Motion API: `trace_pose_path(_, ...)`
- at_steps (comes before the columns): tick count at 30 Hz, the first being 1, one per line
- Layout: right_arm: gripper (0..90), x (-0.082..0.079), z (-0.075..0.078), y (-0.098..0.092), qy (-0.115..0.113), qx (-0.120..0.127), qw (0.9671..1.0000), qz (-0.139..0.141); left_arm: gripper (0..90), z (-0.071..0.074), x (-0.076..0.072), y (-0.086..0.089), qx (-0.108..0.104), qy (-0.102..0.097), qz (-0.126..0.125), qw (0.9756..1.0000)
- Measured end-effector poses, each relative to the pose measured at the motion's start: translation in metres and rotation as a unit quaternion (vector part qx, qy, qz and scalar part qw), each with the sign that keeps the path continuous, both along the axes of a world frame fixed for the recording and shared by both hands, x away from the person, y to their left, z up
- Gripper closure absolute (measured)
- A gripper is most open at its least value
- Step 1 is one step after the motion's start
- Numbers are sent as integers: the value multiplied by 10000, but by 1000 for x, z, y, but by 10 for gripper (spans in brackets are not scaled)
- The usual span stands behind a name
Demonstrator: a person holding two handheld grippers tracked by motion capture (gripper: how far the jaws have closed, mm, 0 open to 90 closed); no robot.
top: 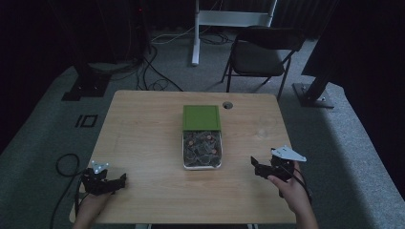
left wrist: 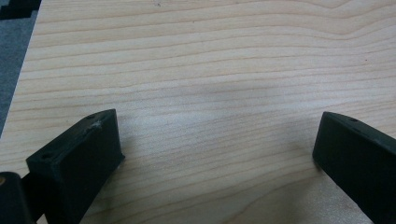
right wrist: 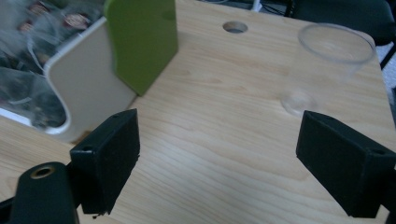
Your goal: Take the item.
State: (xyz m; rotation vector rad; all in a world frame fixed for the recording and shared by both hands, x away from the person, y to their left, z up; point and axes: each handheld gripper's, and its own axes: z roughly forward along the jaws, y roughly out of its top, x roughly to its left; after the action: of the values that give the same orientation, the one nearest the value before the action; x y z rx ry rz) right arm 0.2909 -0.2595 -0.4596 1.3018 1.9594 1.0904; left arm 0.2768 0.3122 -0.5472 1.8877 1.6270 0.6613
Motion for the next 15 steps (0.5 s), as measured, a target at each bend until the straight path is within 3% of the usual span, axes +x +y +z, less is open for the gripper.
trace_pose_path(15, 136, 6, 21, 31, -235, 14, 9989, 395, 16, 0, 0, 0, 2, 5, 0, 10000)
